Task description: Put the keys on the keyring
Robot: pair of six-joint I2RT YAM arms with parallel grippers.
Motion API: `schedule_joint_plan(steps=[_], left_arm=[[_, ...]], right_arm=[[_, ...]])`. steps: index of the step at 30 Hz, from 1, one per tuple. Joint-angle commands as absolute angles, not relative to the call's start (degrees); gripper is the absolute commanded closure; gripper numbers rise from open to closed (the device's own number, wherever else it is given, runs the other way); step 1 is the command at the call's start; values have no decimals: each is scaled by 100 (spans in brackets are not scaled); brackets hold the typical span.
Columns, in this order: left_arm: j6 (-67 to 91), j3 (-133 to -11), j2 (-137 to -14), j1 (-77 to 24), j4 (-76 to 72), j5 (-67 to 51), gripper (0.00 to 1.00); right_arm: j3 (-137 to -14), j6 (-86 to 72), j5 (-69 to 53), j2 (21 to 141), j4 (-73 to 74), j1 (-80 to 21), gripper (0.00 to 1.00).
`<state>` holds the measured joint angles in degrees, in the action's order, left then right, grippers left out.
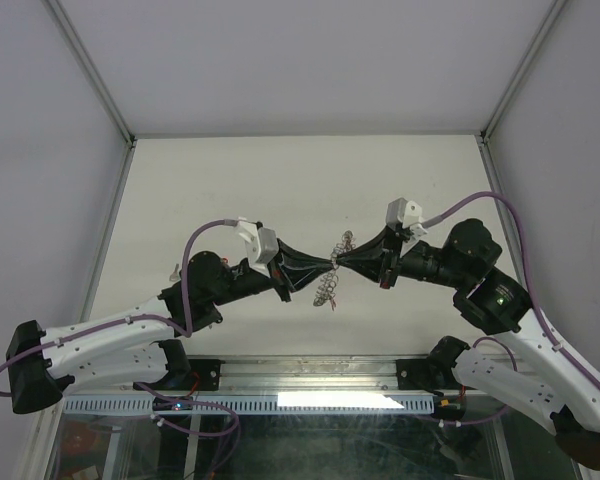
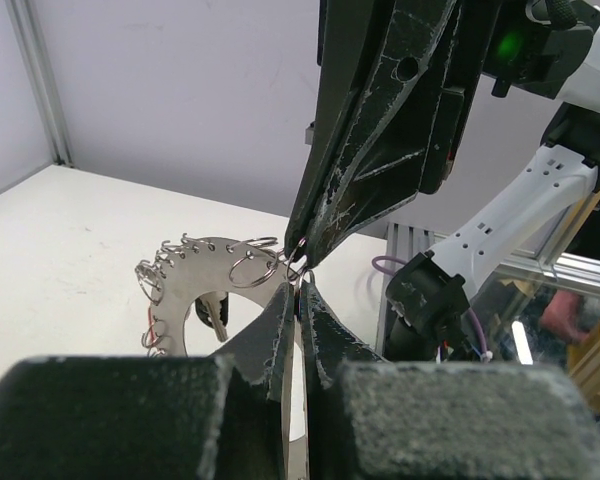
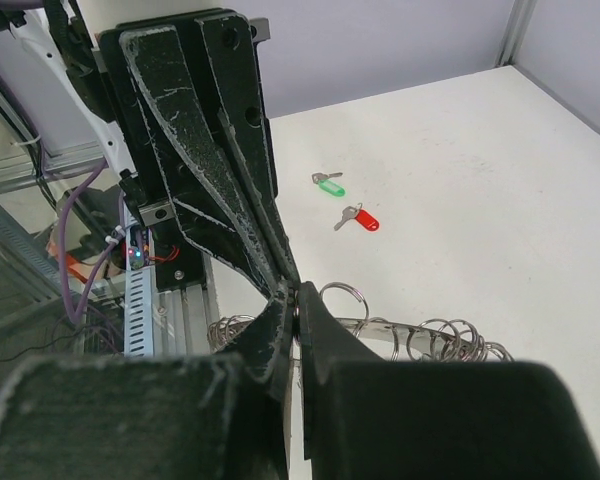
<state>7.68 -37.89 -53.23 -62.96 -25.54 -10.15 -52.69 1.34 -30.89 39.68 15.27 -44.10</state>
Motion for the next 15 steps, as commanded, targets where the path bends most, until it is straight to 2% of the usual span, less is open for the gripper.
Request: schedule_joint_plan(steps=[1,15], left_arm=[[475,-3915,-5102,-6308,-2484,-901,100],[47,-3583,-4897,-6311,-2911,-1130,100]], right_arm=[[-5377,-163,-2768,3782,873,-4386,100],[-5256,-323,-2730,3703,853,-4386,100]])
